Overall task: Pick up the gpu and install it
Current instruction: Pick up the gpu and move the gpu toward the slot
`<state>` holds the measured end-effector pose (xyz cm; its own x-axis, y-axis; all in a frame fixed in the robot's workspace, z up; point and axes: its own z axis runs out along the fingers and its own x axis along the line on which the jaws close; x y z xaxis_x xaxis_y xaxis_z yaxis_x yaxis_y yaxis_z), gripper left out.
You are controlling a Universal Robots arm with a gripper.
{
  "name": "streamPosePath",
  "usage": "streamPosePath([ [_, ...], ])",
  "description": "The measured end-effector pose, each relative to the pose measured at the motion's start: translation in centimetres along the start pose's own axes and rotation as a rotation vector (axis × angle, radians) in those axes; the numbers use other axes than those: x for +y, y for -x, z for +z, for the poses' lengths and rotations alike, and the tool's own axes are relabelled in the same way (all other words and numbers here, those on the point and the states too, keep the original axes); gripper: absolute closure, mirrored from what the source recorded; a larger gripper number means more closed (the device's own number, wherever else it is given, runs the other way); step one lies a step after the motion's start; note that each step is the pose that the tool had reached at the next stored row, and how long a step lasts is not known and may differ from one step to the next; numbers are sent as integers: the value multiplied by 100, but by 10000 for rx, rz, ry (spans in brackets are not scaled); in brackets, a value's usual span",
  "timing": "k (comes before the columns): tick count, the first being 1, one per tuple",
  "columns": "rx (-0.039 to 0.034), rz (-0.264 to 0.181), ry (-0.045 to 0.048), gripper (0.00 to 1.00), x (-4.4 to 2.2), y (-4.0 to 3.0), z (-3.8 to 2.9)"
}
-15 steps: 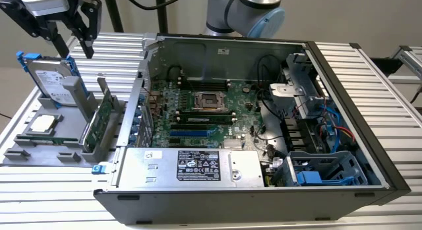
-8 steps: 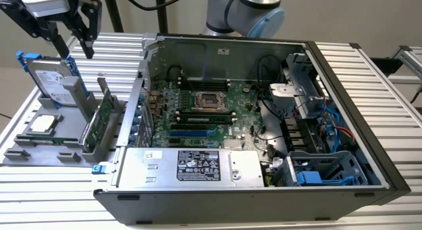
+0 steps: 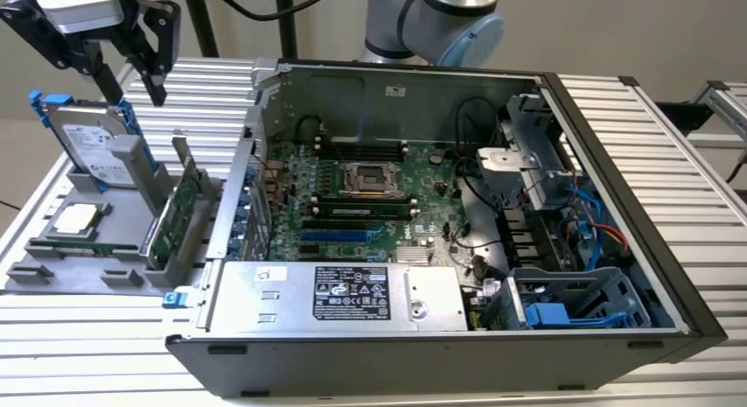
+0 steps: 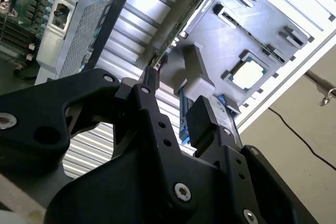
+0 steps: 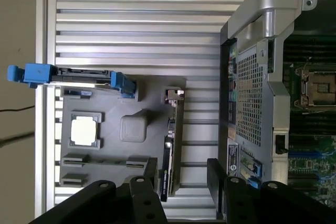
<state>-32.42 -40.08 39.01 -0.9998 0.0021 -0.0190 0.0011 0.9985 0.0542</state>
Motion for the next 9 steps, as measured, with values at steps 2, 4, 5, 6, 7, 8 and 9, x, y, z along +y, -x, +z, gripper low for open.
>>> streamPosePath([
  [2, 1, 0, -1, 0, -6, 0, 1],
  [4, 1, 0, -1, 0, -11, 0, 2],
  [5, 2, 0, -1, 0, -11, 0, 6],
  [6, 2, 0, -1, 0, -11, 0, 7],
  [7, 2, 0, -1, 0, -12, 0, 8],
  [8, 1, 0, 0, 0, -13, 0, 10],
  [9, 1, 0, 1, 0, -15, 0, 12],
])
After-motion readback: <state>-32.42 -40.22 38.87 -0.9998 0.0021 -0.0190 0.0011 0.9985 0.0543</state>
